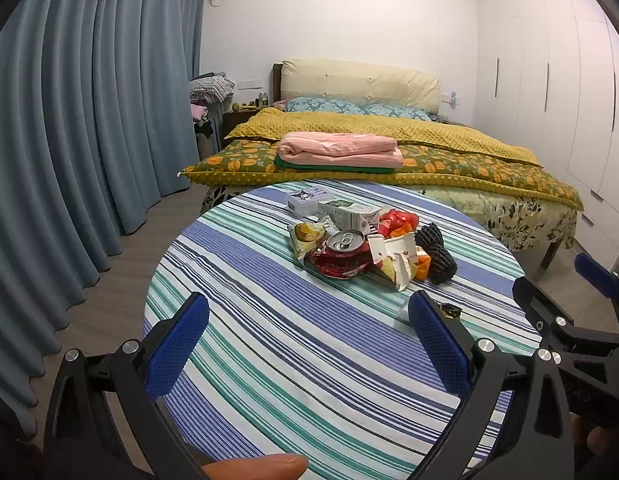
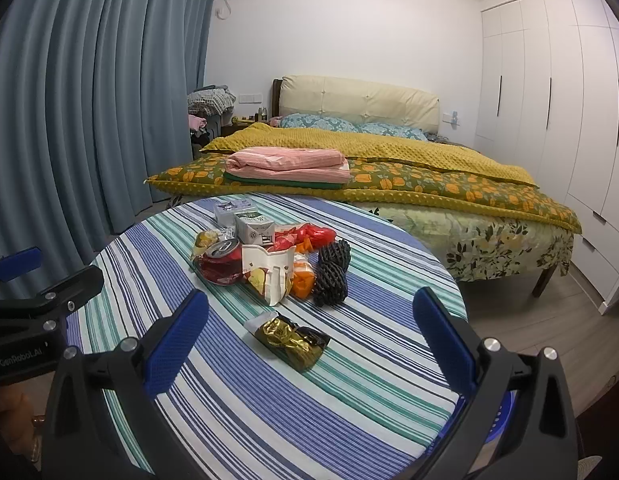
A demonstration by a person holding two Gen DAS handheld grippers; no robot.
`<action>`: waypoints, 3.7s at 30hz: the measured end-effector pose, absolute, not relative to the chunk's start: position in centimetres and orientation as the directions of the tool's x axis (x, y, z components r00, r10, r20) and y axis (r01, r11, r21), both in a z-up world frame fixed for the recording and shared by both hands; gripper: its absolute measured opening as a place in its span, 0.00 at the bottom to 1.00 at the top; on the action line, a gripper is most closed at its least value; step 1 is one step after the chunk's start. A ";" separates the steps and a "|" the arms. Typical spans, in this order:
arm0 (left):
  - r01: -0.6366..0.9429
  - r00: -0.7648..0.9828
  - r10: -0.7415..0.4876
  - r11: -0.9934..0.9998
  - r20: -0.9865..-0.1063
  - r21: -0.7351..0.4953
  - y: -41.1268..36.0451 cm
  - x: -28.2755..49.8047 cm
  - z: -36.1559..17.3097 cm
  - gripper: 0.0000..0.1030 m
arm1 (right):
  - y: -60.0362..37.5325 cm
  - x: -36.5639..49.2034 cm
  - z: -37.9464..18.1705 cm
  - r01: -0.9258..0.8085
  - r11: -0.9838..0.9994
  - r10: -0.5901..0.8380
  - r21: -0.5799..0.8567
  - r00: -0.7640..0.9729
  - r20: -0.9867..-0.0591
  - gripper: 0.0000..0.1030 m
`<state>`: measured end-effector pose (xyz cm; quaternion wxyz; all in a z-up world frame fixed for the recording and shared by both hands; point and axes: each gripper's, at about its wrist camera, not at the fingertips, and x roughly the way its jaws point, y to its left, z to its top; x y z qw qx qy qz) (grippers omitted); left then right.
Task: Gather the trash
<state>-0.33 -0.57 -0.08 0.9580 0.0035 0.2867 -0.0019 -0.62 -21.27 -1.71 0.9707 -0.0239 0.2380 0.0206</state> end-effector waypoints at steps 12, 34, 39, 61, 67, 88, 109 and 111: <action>0.005 0.836 -0.002 1.000 -0.549 0.004 -0.6 -0.4 0.0 0.96 | -21.2 -0.8 -1.6 -0.051 0.998 0.029 -0.035 0.888 -0.459 0.96; 0.010 0.836 -0.006 1.000 -0.548 0.005 -0.9 -0.3 0.1 0.96 | -21.5 -0.8 -1.7 -0.050 0.998 0.029 -0.033 0.889 -0.458 0.96; 0.011 0.837 -0.006 1.000 -0.548 0.006 -1.0 -0.3 0.1 0.96 | -21.3 -0.7 -1.4 -0.047 0.998 0.029 -0.029 0.888 -0.459 0.96; 0.010 0.834 -0.004 1.000 -0.551 0.007 -1.1 -0.2 -0.2 0.96 | -21.8 -0.6 -1.9 -0.043 0.999 0.026 -0.027 0.888 -0.459 0.96; 0.006 0.834 0.002 1.000 -0.552 0.013 -0.6 -0.2 -0.7 0.96 | -21.8 -0.6 -2.0 -0.045 0.999 0.027 -0.027 0.887 -0.461 0.96; -0.005 0.831 0.026 0.999 -0.556 0.040 -0.3 0.0 -0.9 0.96 | -21.8 -0.6 -2.3 -0.041 0.999 0.024 -0.026 0.886 -0.462 0.96; -0.007 0.826 0.035 0.999 -0.562 0.051 -0.1 0.0 -1.1 0.96 | -21.8 -0.6 -2.5 -0.043 0.999 0.027 -0.024 0.886 -0.464 0.96; -0.007 0.826 0.034 0.999 -0.563 0.051 0.0 0.0 -1.2 0.96 | -21.8 -0.6 -2.5 -0.041 0.999 0.025 -0.025 0.886 -0.464 0.96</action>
